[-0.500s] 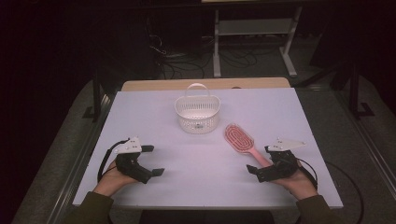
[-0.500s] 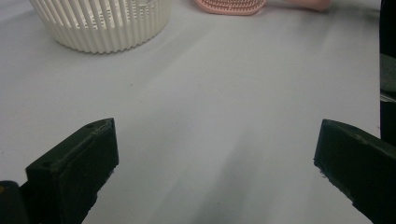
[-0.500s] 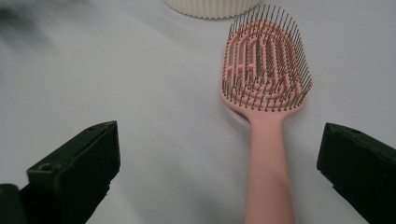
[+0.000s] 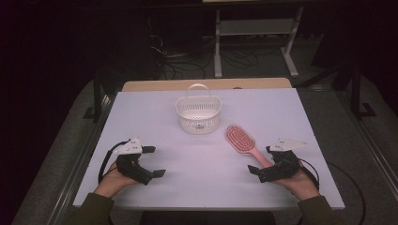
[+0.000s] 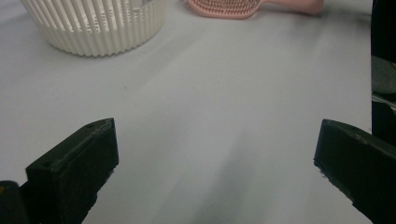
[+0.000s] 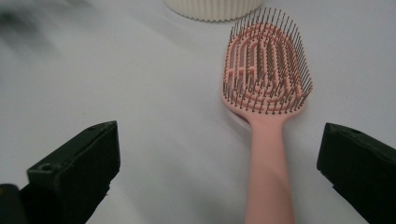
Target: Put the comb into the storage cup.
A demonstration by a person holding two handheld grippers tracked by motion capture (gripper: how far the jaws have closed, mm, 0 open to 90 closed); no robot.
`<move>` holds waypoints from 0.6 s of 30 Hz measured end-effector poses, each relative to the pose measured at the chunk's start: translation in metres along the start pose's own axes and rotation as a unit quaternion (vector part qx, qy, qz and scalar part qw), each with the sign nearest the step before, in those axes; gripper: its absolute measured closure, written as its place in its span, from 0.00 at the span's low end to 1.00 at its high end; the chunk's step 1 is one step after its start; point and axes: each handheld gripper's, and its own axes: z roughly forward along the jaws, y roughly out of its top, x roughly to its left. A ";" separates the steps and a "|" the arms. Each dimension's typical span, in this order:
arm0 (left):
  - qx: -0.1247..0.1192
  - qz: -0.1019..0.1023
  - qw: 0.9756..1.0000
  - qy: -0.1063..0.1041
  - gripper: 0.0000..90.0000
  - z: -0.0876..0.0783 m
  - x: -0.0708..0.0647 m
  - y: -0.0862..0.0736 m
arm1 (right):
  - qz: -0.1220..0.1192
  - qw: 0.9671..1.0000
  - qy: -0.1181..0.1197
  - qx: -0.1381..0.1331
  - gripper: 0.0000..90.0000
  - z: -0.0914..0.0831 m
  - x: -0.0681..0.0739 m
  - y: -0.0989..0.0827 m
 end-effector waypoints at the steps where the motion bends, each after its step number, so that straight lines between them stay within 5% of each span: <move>1: 0.000 0.001 1.000 0.000 0.00 0.000 0.000 0.000 | -0.001 1.000 -0.001 0.000 0.00 0.000 0.000 0.000; 18: -0.007 -0.001 1.000 -0.011 0.00 0.003 0.001 0.001 | 0.002 1.000 -0.004 -0.004 0.00 -0.001 0.000 0.008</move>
